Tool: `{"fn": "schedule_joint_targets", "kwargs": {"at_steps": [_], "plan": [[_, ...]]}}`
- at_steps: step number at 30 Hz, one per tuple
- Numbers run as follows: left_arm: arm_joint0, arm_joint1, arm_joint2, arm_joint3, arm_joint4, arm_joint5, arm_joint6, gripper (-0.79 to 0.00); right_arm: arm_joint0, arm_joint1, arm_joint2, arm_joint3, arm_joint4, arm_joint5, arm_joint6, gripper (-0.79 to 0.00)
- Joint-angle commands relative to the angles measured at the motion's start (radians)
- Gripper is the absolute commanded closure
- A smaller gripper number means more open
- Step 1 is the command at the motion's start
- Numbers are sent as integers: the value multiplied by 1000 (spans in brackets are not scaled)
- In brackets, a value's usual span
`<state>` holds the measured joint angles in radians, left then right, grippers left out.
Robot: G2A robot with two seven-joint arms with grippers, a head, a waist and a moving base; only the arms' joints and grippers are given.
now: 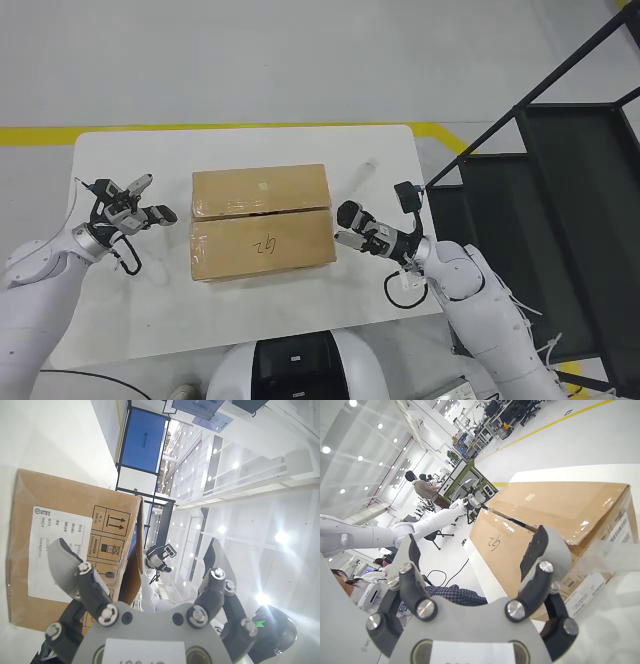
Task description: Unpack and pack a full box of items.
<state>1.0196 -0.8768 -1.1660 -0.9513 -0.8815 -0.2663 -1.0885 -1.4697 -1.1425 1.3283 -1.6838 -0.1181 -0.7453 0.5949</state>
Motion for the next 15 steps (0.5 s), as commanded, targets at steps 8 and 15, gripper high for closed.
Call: {"fn": "schedule_joint_targets", "kwargs": {"at_steps": [8,15], "plan": [[14,28,-66,-70,169,-212,-172,-785,18,26,-14,-3,254,110,330,-785],[69,66,-132,-188,291,-280,-185,-785,20,46,24,55,501,152,520,-785]]}}
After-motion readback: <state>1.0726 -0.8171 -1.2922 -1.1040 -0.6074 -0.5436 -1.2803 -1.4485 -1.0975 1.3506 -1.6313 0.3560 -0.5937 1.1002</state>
